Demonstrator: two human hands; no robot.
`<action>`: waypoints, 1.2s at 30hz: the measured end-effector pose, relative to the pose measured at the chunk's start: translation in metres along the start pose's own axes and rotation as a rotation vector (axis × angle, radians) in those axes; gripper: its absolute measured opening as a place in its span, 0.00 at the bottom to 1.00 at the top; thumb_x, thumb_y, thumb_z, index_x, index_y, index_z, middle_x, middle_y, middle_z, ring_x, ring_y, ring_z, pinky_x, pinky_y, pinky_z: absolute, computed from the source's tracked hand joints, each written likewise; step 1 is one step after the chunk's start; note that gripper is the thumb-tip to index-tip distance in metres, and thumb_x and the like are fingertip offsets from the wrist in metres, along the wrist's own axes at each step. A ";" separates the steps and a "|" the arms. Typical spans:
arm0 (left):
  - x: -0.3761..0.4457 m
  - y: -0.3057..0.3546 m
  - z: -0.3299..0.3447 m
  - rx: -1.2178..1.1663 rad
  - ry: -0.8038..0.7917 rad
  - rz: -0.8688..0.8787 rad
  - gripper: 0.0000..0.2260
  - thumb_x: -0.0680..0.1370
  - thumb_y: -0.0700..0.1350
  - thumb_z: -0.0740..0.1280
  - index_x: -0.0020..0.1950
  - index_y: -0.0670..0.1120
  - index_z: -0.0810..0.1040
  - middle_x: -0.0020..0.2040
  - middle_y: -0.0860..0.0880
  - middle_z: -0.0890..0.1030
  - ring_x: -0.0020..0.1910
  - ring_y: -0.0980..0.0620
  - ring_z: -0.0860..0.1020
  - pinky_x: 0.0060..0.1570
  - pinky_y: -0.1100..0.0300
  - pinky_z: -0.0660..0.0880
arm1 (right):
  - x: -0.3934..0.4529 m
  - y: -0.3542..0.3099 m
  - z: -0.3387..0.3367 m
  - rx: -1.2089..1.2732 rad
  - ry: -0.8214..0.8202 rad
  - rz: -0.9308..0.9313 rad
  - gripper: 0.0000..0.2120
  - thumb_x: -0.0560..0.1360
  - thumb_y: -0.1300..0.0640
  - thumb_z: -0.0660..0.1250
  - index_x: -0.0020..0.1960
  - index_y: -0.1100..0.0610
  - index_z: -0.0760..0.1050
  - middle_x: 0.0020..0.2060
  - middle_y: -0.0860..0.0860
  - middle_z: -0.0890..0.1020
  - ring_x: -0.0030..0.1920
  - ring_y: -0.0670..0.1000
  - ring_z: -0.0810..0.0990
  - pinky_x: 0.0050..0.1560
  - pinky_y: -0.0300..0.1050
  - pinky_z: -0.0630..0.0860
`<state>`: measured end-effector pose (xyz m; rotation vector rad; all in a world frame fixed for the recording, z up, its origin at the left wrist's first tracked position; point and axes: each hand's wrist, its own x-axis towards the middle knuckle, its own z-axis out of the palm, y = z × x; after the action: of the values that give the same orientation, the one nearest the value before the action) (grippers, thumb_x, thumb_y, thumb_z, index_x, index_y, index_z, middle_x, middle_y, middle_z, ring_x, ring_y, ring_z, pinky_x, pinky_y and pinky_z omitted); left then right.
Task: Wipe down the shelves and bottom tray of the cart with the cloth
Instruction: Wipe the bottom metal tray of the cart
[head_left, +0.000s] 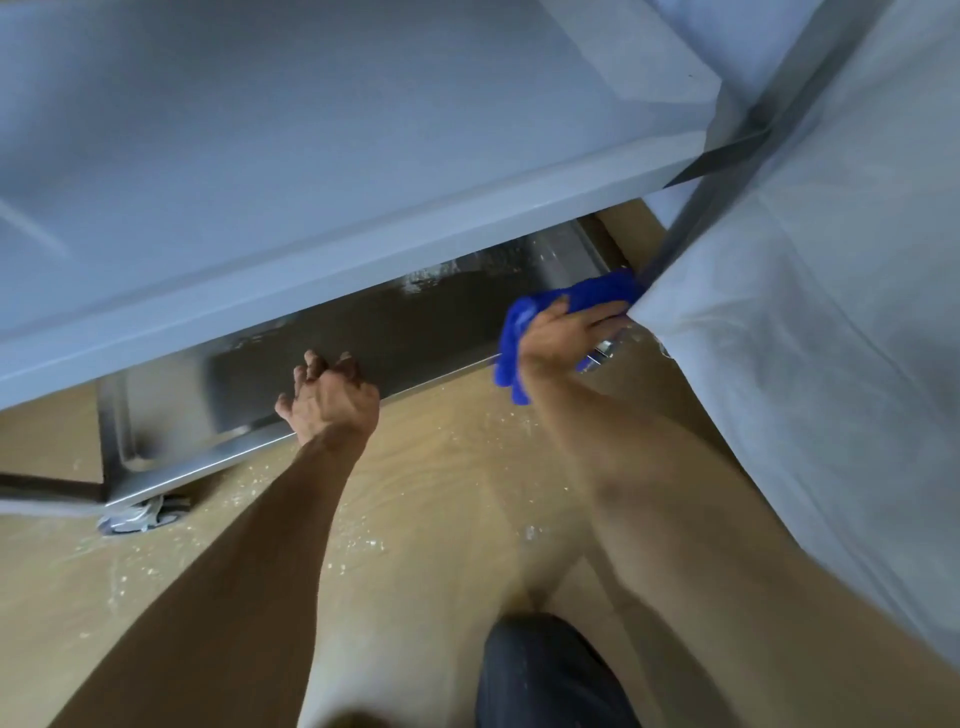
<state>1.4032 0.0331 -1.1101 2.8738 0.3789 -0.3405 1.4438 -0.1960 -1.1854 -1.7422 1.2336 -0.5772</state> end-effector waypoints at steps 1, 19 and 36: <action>0.002 -0.001 0.002 0.006 -0.014 0.007 0.14 0.80 0.48 0.56 0.62 0.46 0.74 0.68 0.40 0.70 0.68 0.41 0.69 0.68 0.41 0.62 | 0.020 0.001 -0.007 -0.048 0.008 0.010 0.35 0.83 0.49 0.57 0.79 0.69 0.47 0.77 0.69 0.52 0.77 0.68 0.54 0.77 0.58 0.54; -0.028 -0.146 -0.041 -0.312 0.370 -0.519 0.15 0.75 0.42 0.63 0.62 0.43 0.72 0.61 0.40 0.75 0.61 0.39 0.72 0.61 0.46 0.66 | -0.142 -0.006 0.013 -0.782 -0.430 -0.808 0.34 0.80 0.45 0.43 0.78 0.64 0.60 0.78 0.60 0.59 0.80 0.58 0.53 0.77 0.55 0.51; -0.060 -0.227 -0.018 -0.378 0.224 -0.648 0.38 0.76 0.41 0.61 0.80 0.40 0.43 0.80 0.38 0.49 0.79 0.43 0.53 0.73 0.47 0.58 | -0.313 -0.008 0.044 -0.906 -0.827 -1.417 0.41 0.76 0.42 0.68 0.81 0.51 0.51 0.81 0.54 0.52 0.80 0.59 0.48 0.78 0.57 0.47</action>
<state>1.2872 0.2381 -1.1199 2.3516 1.2690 -0.0319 1.3590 0.1073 -1.1625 -3.0230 -0.6251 0.1032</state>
